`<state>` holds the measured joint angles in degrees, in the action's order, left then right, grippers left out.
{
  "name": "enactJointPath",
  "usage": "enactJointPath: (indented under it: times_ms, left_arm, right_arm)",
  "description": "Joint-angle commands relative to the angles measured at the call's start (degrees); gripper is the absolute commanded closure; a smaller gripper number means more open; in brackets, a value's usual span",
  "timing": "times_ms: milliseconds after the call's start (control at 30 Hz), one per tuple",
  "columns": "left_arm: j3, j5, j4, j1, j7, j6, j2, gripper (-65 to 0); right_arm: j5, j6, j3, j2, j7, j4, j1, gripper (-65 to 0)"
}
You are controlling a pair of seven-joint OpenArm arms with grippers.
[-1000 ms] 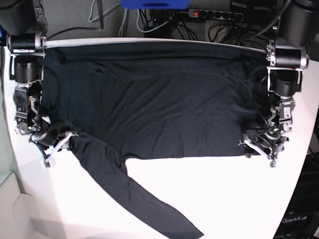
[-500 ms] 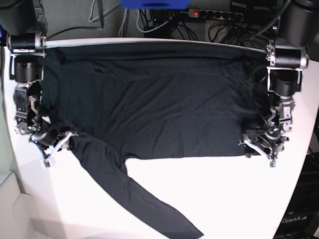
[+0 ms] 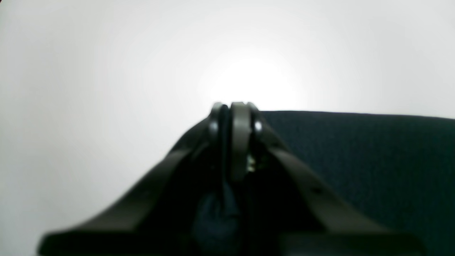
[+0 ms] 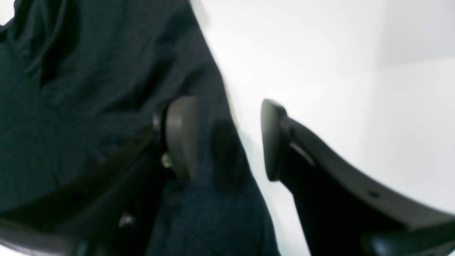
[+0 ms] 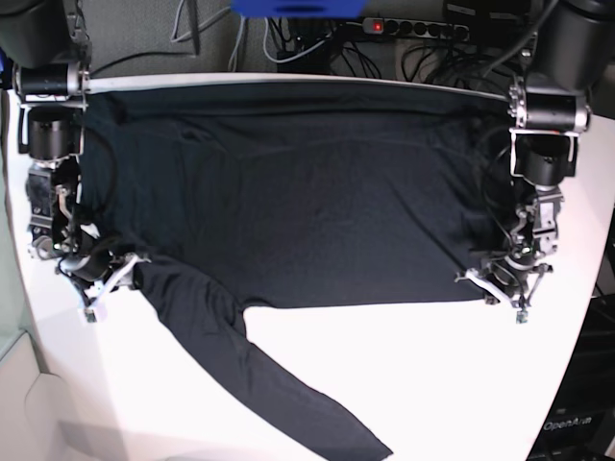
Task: Fold the T-shirt properly
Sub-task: 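Lower the collar edge onto the shirt body, folding it over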
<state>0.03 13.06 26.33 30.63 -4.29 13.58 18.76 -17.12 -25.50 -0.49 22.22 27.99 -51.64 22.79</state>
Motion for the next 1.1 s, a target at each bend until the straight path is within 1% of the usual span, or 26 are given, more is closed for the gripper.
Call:
enactJointPath:
  times_ms: [0,500,600,667,767,867,1033,1067]
  left_arm:
    - [-0.1,-0.1,0.4,1.2,-0.6,0.4,0.4,0.0]
    - [-0.1,0.0,1.0,1.2,-0.7,0.4,0.3,0.0]
    - [-0.1,0.0,1.0,1.2,-0.7,0.4,0.3,0.0]
    - [-0.1,0.0,1.0,1.2,-0.7,0.4,0.3,0.0]
    - [-0.1,0.0,1.0,1.2,-0.7,0.4,0.3,0.0]
    - [-0.1,0.0,1.0,1.2,-0.7,0.4,0.3,0.0]
    - [-0.1,0.0,1.0,1.2,-0.7,0.4,0.3,0.0]
    - [-0.1,0.0,1.0,1.2,-0.7,0.4,0.3,0.0]
  right_arm:
    - [-0.7,0.2,0.4,0.9,-1.2,-0.9,1.4,-29.6]
    - [-0.7,0.3,0.2,0.9,-1.2,-0.8,2.0,-29.8]
    - [-0.7,0.3,0.2,0.8,-1.5,0.7,2.9,-29.8]
    - [-0.7,0.3,0.3,0.8,-3.2,3.8,3.8,-29.8]
    - [-0.7,0.3,0.2,0.9,-7.4,10.5,5.3,-29.8]
    - [-0.7,0.3,0.1,0.9,-9.9,16.0,6.4,-29.8]
    - [-0.7,0.3,0.2,0.7,-10.3,17.5,6.7,-29.8]
    - [-0.7,0.3,0.2,0.1,-10.2,17.5,6.7,-29.8]
